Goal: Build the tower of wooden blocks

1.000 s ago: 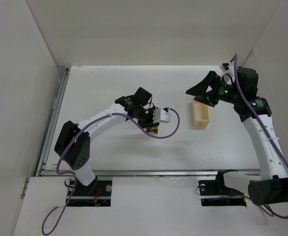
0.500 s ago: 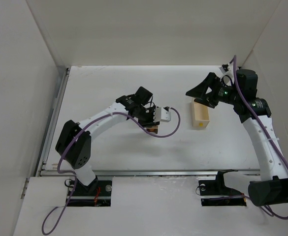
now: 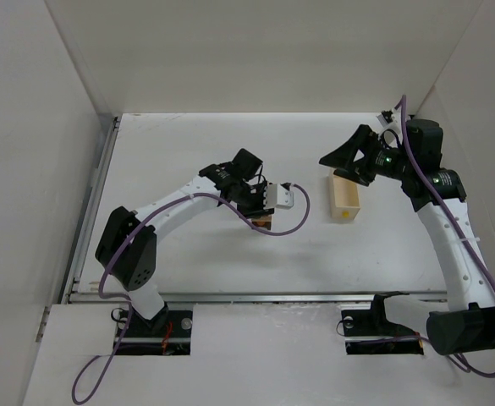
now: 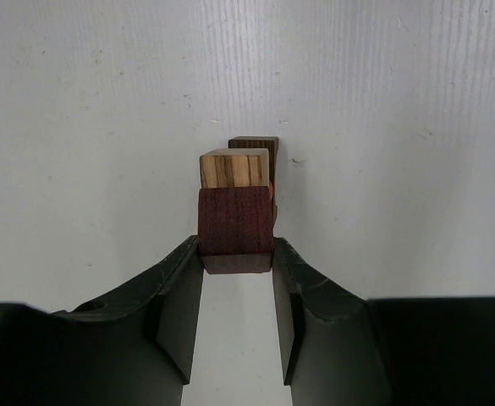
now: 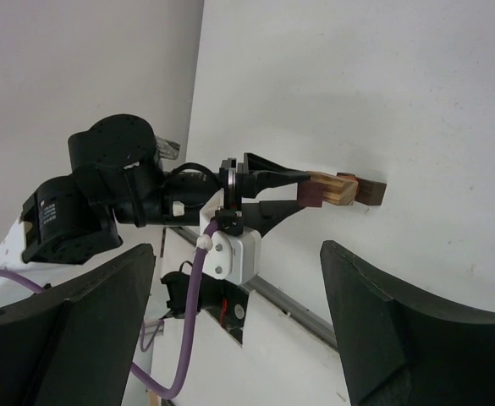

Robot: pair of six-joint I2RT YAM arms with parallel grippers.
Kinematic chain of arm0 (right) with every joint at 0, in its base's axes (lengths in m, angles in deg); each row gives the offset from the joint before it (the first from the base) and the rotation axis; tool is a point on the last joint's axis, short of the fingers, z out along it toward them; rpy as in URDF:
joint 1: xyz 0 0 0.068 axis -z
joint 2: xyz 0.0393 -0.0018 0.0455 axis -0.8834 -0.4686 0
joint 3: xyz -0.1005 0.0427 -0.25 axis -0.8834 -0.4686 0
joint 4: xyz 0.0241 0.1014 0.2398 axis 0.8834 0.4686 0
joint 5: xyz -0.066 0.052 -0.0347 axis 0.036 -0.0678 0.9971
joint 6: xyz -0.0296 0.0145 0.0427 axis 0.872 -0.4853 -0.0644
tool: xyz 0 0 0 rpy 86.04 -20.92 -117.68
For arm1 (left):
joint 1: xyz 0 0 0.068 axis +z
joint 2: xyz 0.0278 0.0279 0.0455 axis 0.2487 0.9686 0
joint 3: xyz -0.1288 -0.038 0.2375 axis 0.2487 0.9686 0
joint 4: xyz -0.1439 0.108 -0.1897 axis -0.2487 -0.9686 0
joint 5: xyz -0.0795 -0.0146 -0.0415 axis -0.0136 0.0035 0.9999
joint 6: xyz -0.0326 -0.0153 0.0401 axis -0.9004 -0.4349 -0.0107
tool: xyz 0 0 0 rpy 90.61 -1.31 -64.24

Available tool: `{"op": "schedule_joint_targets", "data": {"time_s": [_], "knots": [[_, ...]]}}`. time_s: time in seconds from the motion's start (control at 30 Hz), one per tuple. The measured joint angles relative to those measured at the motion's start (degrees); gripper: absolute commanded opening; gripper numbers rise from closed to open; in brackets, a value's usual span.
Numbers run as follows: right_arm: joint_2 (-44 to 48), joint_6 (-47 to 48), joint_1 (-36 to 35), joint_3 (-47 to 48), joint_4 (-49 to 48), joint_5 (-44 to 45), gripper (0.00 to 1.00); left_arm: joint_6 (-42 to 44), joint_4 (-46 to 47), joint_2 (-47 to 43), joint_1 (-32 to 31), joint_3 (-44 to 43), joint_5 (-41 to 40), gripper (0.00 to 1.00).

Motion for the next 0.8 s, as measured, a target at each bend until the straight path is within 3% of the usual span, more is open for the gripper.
{"op": "schedule_joint_targets", "data": {"time_s": [0.8], "knots": [[0.02,0.57,0.00,-0.76,0.04,0.11,0.85,0.02,0.09,1.55,-0.52,-0.66,-1.95,0.16]]}}
